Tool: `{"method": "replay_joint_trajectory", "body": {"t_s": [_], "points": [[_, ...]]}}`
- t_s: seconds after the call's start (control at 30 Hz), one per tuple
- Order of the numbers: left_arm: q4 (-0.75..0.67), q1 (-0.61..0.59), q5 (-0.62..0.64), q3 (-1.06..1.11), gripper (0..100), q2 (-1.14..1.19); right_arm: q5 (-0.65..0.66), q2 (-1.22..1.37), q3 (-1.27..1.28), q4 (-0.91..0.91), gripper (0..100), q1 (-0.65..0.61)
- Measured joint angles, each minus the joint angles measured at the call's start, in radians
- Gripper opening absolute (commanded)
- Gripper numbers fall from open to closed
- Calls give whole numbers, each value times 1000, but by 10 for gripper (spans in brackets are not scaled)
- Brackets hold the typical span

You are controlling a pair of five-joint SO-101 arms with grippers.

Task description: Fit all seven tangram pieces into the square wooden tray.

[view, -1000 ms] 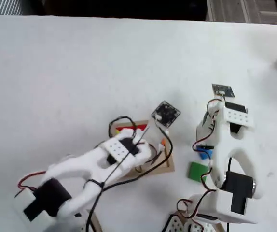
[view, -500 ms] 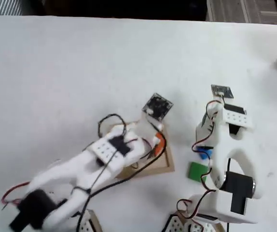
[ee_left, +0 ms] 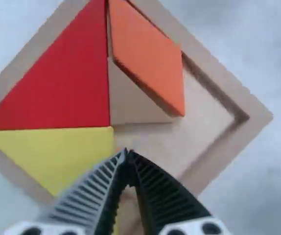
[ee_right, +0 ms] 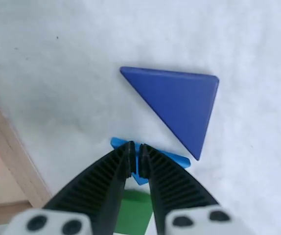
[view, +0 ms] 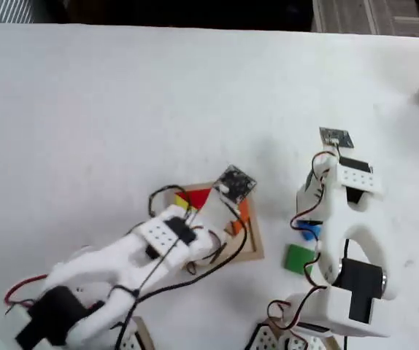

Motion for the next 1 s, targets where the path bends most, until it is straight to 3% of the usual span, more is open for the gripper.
{"method": "replay_joint_trajectory", "body": {"t_s": [0.3, 0.5, 1.0], "points": [[-49, 34, -3, -97, 23, 120, 0, 0, 0, 0, 18, 2], [-143, 34, 71, -95, 23, 132, 0, 0, 0, 0, 18, 0], [-100, 35, 28, -97, 23, 132, 0, 0, 0, 0, 18, 0]]}}
